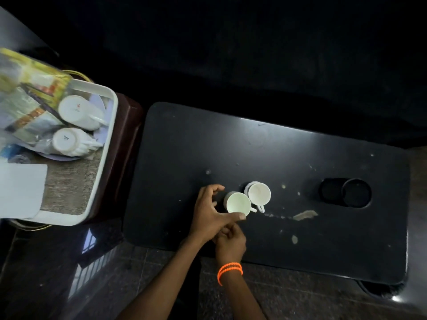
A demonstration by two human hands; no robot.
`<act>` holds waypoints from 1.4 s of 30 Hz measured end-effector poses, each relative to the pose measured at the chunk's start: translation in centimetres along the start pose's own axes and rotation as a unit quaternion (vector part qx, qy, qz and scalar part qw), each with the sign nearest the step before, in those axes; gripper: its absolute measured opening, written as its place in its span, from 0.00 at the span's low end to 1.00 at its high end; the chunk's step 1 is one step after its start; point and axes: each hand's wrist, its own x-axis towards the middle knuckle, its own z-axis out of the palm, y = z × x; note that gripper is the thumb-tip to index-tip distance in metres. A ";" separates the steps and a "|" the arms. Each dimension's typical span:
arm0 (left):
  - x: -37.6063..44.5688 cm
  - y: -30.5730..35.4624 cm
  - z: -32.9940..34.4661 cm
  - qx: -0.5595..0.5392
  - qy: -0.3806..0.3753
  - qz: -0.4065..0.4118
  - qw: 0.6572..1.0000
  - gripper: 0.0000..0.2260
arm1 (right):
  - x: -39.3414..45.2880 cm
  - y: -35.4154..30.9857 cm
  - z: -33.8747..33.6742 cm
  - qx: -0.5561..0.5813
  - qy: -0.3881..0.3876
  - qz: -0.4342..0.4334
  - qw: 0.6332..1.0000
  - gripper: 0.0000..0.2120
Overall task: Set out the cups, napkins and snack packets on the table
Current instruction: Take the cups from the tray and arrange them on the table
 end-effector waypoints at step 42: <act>2.2 2.0 -21.9 -0.186 -0.117 -0.043 0.975 0.35 | -2.4 -6.3 10.1 0.156 -0.328 -0.140 0.921 0.23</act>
